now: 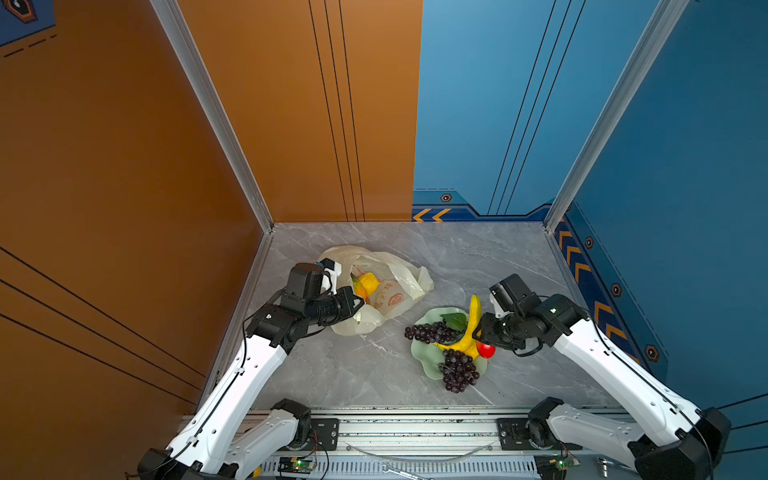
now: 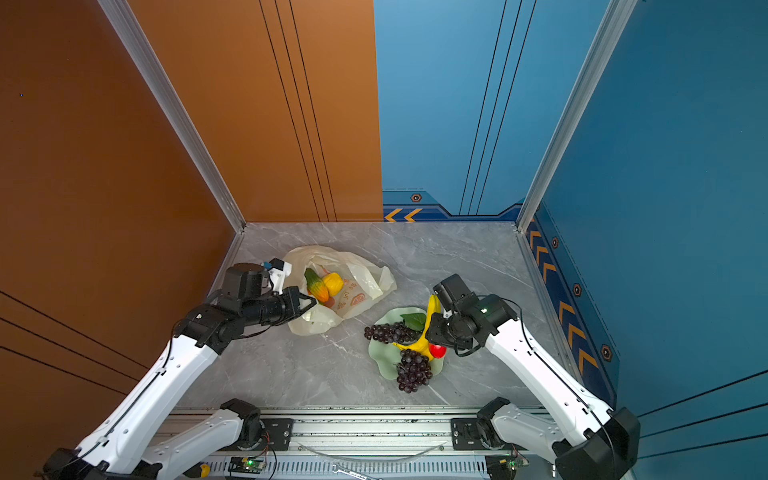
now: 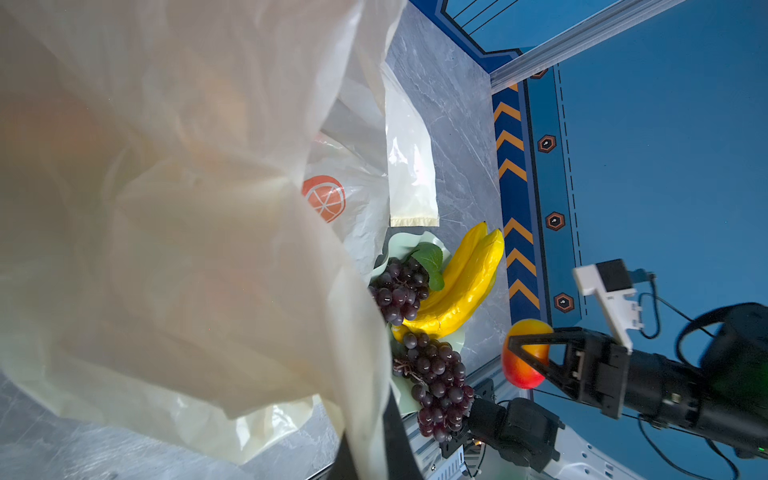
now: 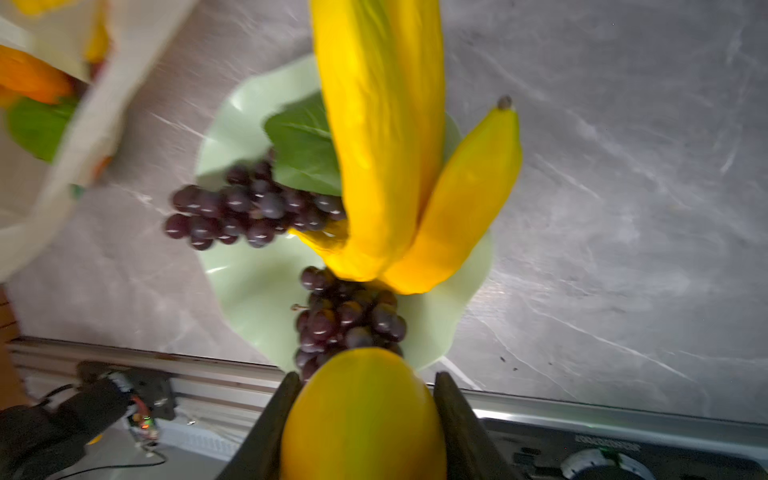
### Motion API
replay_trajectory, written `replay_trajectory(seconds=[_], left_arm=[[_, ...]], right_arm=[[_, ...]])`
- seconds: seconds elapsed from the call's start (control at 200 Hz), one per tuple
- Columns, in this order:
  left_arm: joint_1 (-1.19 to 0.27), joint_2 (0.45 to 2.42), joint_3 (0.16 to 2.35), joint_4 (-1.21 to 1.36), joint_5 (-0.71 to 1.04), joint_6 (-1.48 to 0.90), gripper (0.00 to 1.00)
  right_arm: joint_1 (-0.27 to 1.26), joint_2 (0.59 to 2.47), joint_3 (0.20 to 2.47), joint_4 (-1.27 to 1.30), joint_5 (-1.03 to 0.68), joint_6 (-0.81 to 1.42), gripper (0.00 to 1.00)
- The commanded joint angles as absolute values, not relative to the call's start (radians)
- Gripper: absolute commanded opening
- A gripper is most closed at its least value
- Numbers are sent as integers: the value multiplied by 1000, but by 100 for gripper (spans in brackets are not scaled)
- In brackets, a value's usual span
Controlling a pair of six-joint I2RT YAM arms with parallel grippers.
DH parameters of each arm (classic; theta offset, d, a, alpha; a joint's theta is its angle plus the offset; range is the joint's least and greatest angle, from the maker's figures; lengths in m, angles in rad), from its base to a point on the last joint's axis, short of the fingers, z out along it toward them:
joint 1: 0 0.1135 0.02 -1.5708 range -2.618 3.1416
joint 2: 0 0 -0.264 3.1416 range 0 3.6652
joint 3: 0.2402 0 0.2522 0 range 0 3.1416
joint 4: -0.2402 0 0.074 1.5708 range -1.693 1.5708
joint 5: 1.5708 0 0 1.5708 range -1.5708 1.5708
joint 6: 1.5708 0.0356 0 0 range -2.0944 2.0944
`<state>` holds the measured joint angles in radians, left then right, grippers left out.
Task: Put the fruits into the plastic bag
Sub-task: 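Lift the red-yellow mango with the right gripper and carry it to the bag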
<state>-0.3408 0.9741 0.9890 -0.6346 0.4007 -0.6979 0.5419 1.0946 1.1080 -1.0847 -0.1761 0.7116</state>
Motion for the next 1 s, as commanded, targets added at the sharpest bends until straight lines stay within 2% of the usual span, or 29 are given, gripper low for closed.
replay_trajectory(seconds=[0.0, 0.165, 0.34, 0.516, 0.996], left_arm=[[-354, 969, 994, -622, 380, -698, 0], [-371, 974, 1003, -621, 371, -700, 0], [-382, 971, 1008, -621, 361, -703, 0], [-387, 963, 1000, -621, 356, -709, 0], [-391, 948, 975, -622, 338, -729, 0]], right_arm=[[540, 1098, 1186, -1077, -300, 754, 37], [572, 1147, 1231, -848, -509, 879, 37], [644, 1265, 1269, -638, -653, 966, 37], [694, 1456, 1410, -626, -700, 907, 37], [688, 1943, 1735, -632, -749, 786, 37]])
